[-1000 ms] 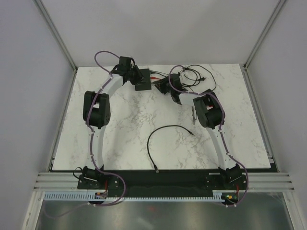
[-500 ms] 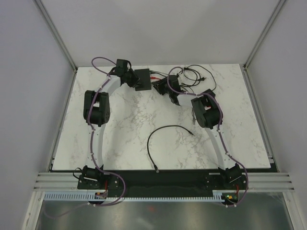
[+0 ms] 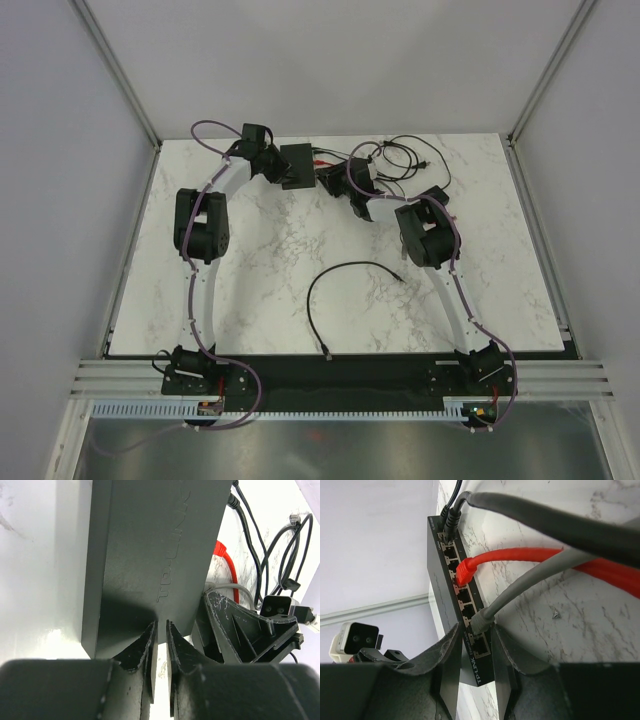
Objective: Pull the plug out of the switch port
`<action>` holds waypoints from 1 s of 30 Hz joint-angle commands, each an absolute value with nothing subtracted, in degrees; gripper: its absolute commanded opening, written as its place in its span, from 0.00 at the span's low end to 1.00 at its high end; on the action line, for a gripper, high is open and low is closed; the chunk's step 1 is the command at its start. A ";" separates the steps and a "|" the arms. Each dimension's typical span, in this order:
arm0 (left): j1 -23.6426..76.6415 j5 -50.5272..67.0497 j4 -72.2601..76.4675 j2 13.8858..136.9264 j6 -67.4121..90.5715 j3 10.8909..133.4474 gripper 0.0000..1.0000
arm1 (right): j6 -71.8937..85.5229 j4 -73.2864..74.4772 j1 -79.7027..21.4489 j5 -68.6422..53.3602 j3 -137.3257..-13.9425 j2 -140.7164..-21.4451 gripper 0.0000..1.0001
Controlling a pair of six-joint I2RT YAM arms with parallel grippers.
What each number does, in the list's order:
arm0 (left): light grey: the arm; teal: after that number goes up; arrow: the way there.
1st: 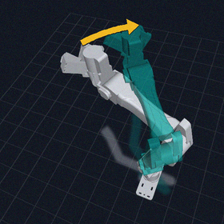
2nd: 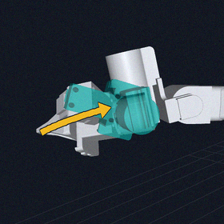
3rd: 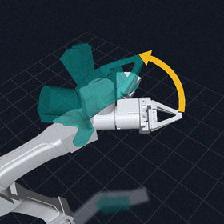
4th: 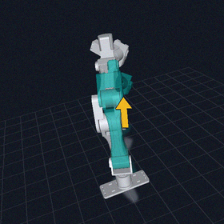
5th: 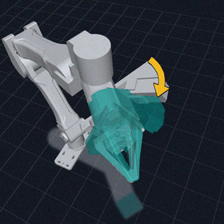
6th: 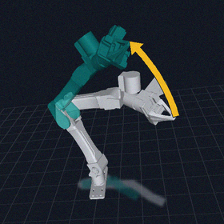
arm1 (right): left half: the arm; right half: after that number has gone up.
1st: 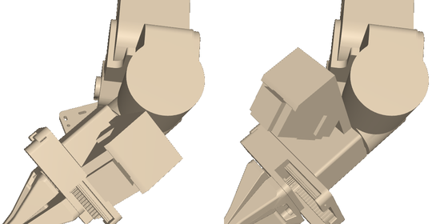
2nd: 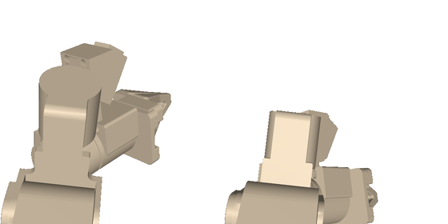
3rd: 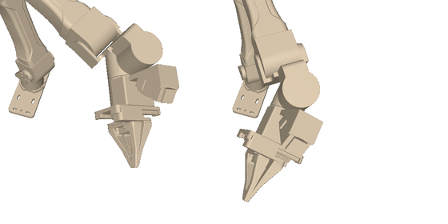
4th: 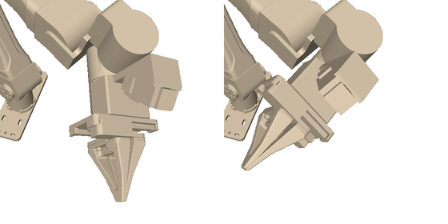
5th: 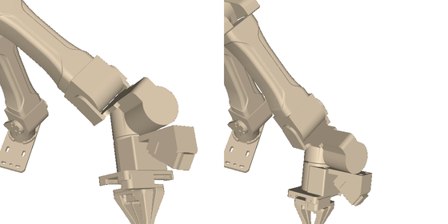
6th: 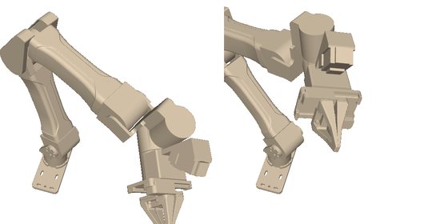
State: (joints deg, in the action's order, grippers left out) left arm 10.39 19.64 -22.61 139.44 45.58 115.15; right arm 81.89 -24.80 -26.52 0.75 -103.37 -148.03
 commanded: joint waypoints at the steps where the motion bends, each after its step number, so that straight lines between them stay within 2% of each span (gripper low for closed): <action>1: 10.02 20.21 -24.79 140.10 46.23 116.10 0.19 | 82.79 -23.73 -26.72 2.81 -105.91 -149.76 0.37; 17: 10.11 20.39 -25.14 139.75 45.88 115.23 0.17 | 84.29 -20.48 -26.81 2.99 -107.23 -151.52 0.26; 21: 10.11 20.30 -25.22 139.66 45.97 114.79 0.16 | 83.59 -17.68 -26.81 2.20 -108.98 -152.58 0.16; 24: 10.11 19.87 -25.40 139.57 46.93 114.09 0.15 | 83.23 -17.49 -26.81 2.20 -109.60 -152.84 0.00; 30: 9.76 17.93 -26.72 139.40 50.53 112.50 0.11 | 88.66 -18.98 -26.81 3.16 -109.25 -152.58 0.00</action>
